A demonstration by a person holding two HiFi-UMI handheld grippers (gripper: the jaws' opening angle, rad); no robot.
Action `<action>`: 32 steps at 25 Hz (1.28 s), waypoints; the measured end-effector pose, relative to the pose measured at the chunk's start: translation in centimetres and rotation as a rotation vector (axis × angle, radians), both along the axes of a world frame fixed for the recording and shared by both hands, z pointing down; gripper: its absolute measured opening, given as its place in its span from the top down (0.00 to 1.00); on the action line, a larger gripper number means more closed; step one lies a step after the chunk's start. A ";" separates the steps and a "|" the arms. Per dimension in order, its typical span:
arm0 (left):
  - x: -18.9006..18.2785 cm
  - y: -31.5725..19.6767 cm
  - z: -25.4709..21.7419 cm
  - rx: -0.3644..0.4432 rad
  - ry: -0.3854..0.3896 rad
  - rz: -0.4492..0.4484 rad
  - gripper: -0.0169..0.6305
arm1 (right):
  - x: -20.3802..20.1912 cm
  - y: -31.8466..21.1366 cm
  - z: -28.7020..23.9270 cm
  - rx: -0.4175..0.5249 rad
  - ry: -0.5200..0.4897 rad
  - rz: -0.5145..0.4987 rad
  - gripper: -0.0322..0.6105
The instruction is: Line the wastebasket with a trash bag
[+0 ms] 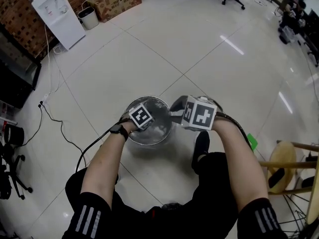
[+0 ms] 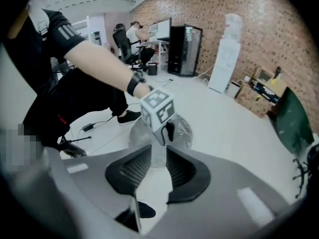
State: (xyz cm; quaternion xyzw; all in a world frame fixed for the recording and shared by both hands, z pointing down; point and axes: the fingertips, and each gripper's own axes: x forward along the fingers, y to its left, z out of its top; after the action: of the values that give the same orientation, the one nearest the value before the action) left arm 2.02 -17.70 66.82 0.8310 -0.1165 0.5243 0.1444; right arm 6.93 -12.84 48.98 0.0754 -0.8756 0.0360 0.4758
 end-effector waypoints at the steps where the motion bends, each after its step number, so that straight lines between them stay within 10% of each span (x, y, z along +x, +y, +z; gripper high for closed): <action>1: 0.0 -0.6 0.9 0.018 -0.016 0.007 0.78 | -0.1 -1.2 -0.8 0.027 -0.023 0.050 0.79; 13: -0.5 -3.8 7.3 0.124 -0.232 0.062 0.77 | -2.2 -6.9 -8.8 0.258 -0.273 0.264 0.80; 25: -0.3 -1.3 -9.0 0.237 0.019 0.050 0.77 | -3.5 -6.6 -10.9 0.289 -0.356 0.277 0.94; 32: -5.3 3.2 -19.5 0.300 0.136 -0.031 0.77 | -3.2 -5.3 -10.3 0.142 -0.441 0.361 0.94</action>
State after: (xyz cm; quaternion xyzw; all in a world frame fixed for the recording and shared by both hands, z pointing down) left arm -3.24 -14.54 47.36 0.8750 -0.1964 0.4412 0.0342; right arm 3.71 -18.09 38.71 0.2535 -0.9307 0.0740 0.2532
